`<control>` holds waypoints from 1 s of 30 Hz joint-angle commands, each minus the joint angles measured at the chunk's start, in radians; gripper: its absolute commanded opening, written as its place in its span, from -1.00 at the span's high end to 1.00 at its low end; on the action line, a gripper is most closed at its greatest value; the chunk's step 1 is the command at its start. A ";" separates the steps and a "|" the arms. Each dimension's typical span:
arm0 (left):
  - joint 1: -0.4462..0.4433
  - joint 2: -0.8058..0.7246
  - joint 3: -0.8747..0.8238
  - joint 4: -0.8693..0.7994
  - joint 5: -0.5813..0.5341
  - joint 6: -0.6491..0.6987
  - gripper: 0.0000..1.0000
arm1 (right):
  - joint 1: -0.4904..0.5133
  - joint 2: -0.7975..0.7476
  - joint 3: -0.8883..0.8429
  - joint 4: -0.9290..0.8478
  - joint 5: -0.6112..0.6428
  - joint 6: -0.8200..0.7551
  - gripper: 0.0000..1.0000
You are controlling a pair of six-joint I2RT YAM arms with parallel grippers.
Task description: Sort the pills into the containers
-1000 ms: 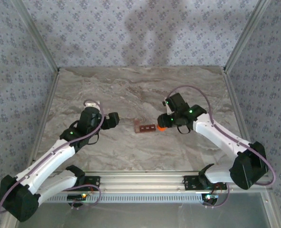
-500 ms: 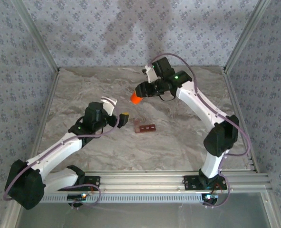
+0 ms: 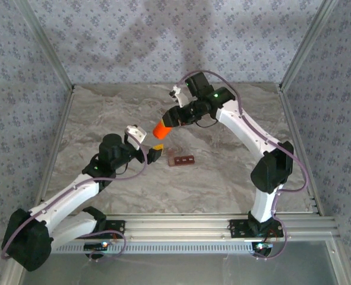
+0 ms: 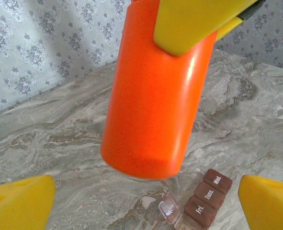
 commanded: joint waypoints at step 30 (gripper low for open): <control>0.024 0.142 0.041 0.179 0.086 -0.057 -0.50 | 0.078 0.037 -0.019 0.053 -0.065 0.057 0.28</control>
